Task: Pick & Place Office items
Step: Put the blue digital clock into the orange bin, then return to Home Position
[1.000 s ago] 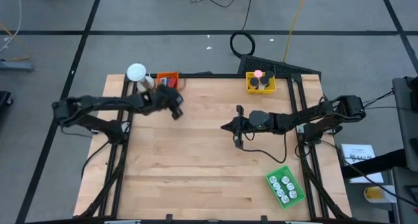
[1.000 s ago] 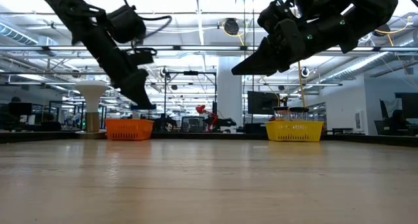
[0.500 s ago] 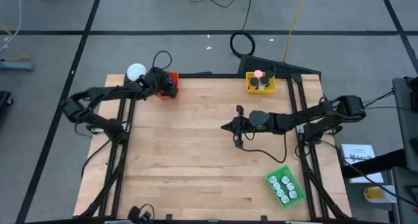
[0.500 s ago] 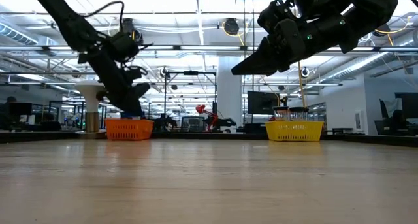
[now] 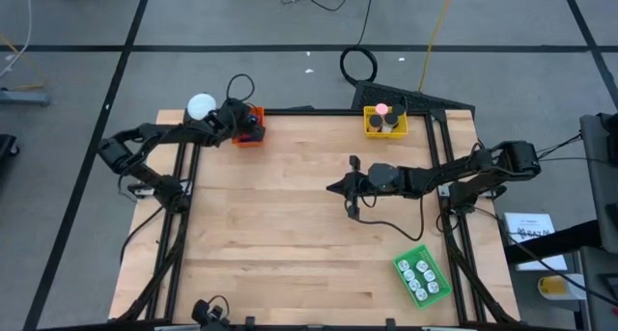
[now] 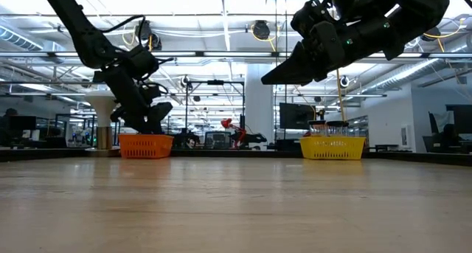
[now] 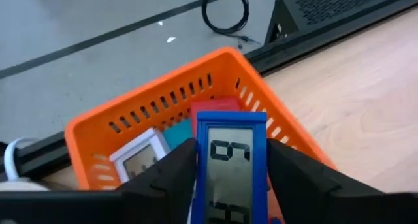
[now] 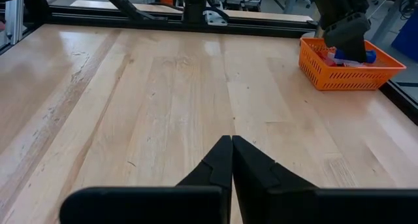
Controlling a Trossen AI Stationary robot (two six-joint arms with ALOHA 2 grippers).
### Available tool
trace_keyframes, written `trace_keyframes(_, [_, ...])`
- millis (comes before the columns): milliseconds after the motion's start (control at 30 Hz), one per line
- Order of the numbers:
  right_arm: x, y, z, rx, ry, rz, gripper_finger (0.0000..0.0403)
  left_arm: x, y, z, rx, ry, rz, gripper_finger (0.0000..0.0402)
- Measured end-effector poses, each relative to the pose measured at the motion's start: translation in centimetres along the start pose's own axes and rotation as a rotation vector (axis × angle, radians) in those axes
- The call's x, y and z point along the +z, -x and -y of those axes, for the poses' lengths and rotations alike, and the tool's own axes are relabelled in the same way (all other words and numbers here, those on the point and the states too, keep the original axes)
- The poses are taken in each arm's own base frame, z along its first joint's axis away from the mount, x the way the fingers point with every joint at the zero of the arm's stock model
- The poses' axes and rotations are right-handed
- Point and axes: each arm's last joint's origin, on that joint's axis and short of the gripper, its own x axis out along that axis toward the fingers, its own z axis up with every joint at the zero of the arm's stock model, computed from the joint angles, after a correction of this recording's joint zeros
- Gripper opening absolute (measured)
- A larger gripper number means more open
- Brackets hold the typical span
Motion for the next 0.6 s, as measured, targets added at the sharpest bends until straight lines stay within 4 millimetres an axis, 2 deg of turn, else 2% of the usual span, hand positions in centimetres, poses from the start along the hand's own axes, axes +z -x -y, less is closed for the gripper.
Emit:
trace_keyframes(167, [0.0, 0.0, 0.0, 0.000, 0.001, 0.000, 0.0000, 0.2, 0.4, 0.2, -0.008, -0.014, 0.017, 0.0230])
trace_keyframes(300, [-0.1, 0.0, 0.0, 0.001, 0.024, -0.009, 0.0001, 0.5, 1.6, 0.5, 0.010, -0.064, 0.023, 0.0240])
trace_keyframes(433, [-0.3, 0.1, 0.1, -0.001, 0.055, -0.037, 0.0001, 0.1, 3.7, 1.7, -0.058, -0.123, 0.089, 0.0194])
trace_keyframes(533, [-0.3, 0.7, 0.5, -0.013, 0.070, -0.037, 0.0000, -1.7, 5.3, 2.7, -0.196, -0.195, 0.184, 0.0136])
trace_keyframes(600, [-0.7, 1.9, 0.9, -0.027, 0.072, -0.026, 0.0000, -2.9, 6.5, 3.2, -0.313, -0.233, 0.272, 0.0096])
